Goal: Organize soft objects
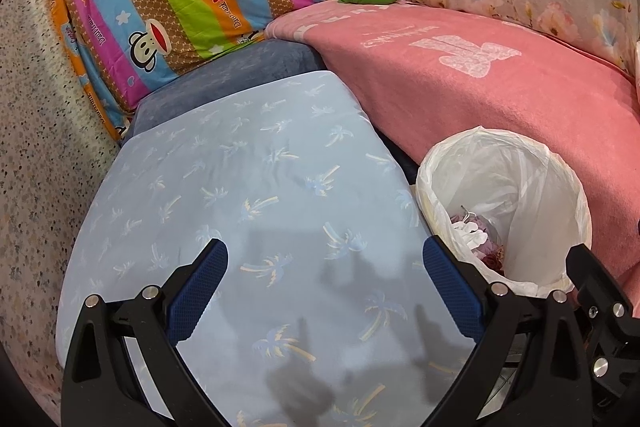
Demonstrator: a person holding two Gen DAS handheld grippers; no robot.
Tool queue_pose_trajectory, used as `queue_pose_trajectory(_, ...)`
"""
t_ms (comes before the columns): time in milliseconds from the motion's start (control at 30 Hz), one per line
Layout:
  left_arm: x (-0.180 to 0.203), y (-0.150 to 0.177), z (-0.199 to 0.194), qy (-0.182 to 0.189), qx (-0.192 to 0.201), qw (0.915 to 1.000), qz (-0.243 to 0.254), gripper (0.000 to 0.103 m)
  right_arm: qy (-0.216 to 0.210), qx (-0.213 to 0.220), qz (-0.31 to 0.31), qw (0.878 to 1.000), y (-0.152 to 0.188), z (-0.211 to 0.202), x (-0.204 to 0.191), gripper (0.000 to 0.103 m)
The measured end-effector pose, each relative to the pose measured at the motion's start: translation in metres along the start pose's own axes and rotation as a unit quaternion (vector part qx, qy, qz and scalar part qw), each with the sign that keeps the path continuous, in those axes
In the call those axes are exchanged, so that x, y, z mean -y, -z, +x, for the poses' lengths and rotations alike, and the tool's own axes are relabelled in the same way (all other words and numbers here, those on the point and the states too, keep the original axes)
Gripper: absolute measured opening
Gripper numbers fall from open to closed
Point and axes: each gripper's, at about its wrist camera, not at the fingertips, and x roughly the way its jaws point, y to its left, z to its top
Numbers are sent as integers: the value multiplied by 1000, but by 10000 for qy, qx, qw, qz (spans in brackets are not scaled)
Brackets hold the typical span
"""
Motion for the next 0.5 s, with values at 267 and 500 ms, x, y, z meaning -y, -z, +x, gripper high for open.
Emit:
queue_pose_trajectory(267, 0, 2, 0, 10, -13, 10000, -25, 94, -2, -7, 3, 10000, 1, 1, 1, 98)
queue_pose_trajectory(500, 0, 1, 0, 21, -26, 10000, -11, 94, 3, -9, 11, 10000, 2, 2, 2, 98)
